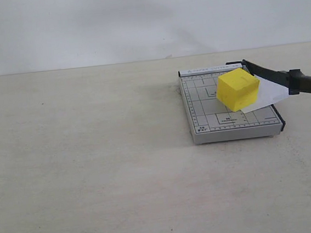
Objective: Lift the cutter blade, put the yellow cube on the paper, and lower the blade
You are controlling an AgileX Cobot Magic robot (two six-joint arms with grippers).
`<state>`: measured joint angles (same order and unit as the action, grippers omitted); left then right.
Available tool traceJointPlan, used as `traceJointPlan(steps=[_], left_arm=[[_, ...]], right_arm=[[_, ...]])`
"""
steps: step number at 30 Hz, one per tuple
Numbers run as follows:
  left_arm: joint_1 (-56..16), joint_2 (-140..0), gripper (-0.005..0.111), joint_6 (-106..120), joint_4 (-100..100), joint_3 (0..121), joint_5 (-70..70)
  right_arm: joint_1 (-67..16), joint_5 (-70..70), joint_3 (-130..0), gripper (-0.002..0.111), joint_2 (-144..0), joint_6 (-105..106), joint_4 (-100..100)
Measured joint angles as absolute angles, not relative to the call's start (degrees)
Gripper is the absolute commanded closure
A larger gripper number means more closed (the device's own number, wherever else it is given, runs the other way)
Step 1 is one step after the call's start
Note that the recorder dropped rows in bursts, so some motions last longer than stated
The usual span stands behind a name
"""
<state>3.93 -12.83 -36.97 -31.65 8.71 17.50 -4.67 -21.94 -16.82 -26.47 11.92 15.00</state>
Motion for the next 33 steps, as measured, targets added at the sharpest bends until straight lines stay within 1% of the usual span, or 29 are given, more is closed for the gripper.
traceJointPlan(steps=[3,6,23,25,27,28,33], left_arm=[[3.93,-12.83,0.102,-37.63,-32.51,4.14,11.18],[3.93,-12.83,0.102,-38.36,-32.95,1.53,9.13],[3.93,-12.83,0.102,-38.46,-32.59,0.18,8.07],[3.93,-12.83,0.102,-38.46,-32.51,0.18,7.47],[3.93,-12.83,0.102,-38.46,-32.51,0.18,6.78],[3.93,-12.83,0.102,-38.46,-32.51,0.18,6.66],[3.93,-12.83,0.102,-38.46,-32.51,0.18,6.42]], right_arm=[[-4.67,-21.94,-16.82,0.108,-26.47,11.92,15.00],[-4.67,-22.05,-16.82,0.108,-26.47,11.92,15.00],[-4.67,-22.73,-16.82,0.108,-26.47,12.02,15.00],[-4.67,-22.73,-16.82,0.107,-26.47,12.02,15.00],[-4.67,-22.73,-16.82,0.100,-26.47,12.02,15.00],[-4.67,-22.73,-16.82,0.095,-26.47,12.02,15.00],[-4.67,-22.73,-16.82,0.061,-26.47,14.40,15.00]])
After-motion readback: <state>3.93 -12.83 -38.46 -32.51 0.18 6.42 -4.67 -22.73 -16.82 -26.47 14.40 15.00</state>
